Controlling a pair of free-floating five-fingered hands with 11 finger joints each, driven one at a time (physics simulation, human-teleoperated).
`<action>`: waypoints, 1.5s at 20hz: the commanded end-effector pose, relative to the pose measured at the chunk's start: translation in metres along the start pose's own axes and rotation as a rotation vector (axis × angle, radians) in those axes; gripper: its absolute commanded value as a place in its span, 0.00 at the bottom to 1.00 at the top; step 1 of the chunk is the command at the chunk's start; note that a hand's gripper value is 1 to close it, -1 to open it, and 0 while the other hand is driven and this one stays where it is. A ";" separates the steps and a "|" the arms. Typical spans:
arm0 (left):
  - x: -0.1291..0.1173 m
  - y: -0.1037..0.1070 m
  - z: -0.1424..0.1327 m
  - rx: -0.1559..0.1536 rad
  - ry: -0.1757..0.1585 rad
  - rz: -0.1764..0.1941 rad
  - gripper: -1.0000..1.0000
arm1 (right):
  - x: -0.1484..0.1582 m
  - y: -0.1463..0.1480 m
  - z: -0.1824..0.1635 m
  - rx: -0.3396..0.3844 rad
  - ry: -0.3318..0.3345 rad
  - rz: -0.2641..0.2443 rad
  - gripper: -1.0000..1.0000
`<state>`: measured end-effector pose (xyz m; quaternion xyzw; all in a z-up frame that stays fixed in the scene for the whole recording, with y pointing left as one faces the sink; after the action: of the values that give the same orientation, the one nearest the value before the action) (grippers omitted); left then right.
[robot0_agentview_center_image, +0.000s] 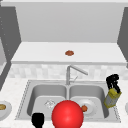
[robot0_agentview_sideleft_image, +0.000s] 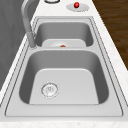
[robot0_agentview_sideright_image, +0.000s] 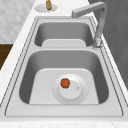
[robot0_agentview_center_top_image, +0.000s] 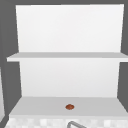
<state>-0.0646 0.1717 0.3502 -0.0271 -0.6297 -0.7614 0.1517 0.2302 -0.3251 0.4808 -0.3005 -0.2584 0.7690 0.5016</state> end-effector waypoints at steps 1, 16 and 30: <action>0.000 0.000 0.000 0.000 0.000 0.000 0.50 | -0.019 -0.007 -0.014 -0.005 0.036 -0.014 1.00; 0.000 0.000 0.000 0.000 0.000 0.000 0.50 | -0.106 -0.018 -0.088 0.001 -0.009 -0.023 1.00; 0.000 0.000 0.000 0.000 0.000 0.000 0.50 | -0.168 0.001 -0.129 -0.015 0.034 0.071 1.00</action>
<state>-0.0646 0.1717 0.3502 -0.0271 -0.6297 -0.7614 0.1517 0.3676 -0.4489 0.4321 -0.3165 -0.2594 0.7760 0.4799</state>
